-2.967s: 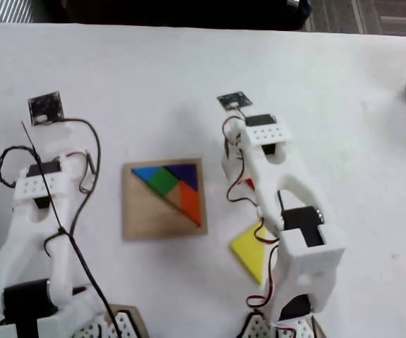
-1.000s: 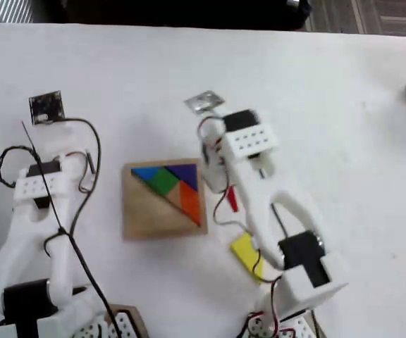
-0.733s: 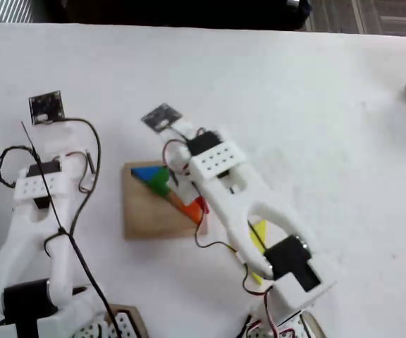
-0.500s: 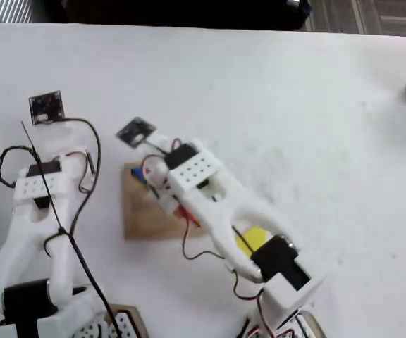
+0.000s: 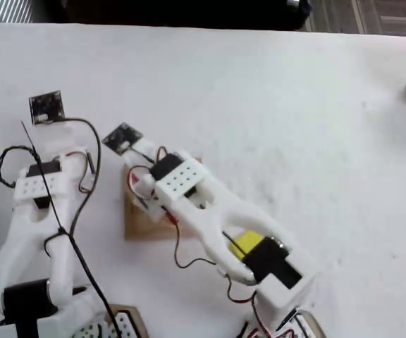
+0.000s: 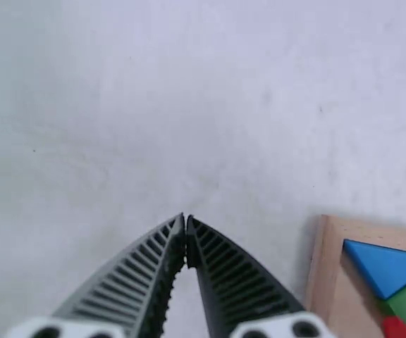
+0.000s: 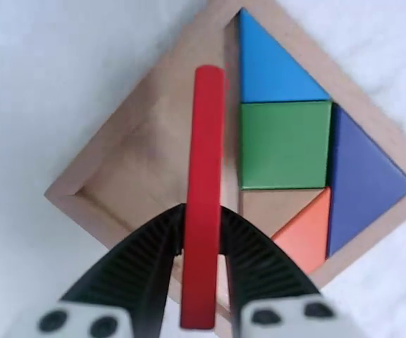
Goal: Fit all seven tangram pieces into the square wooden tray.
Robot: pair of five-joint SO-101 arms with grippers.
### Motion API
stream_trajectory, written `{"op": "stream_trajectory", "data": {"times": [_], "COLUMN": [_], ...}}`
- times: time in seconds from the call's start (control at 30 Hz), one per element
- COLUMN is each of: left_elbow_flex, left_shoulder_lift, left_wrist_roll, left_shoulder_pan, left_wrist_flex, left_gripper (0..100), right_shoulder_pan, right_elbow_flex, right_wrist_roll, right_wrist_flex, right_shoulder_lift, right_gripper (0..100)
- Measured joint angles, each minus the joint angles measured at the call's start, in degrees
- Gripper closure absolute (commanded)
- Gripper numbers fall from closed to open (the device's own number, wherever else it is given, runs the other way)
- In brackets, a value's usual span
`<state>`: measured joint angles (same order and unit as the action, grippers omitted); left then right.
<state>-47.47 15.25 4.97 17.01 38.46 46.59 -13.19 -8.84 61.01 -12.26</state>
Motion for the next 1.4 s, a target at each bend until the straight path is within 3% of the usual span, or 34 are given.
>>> {"op": "stream_trajectory", "data": {"times": [0.37, 0.8, 0.93, 1.17, 1.4], "left_elbow_flex": [0.0, 0.0, 0.0, 0.0, 0.0], "left_shoulder_lift": [0.0, 0.0, 0.0, 0.0, 0.0], "left_wrist_roll": [0.0, 0.0, 0.0, 0.0, 0.0], "left_shoulder_pan": [0.0, 0.0, 0.0, 0.0, 0.0], "left_wrist_flex": [0.0, 0.0, 0.0, 0.0, 0.0], "left_gripper": [97, 97, 97, 97, 97], "right_shoulder_pan": [2.4, 2.5, 2.5, 3.2, 4.0], "right_elbow_flex": [1.1, 6.2, 6.9, 7.0, 7.0], "right_wrist_roll": [1.6, 24.5, 28.2, 28.8, 28.8], "right_wrist_flex": [-3.0, -2.2, -2.2, -2.2, -1.8], "right_shoulder_lift": [-3.9, -3.9, -4.4, -4.4, -4.4], "right_gripper": [97.8, 97.7, 97.3, 76.2, 76.8]}}
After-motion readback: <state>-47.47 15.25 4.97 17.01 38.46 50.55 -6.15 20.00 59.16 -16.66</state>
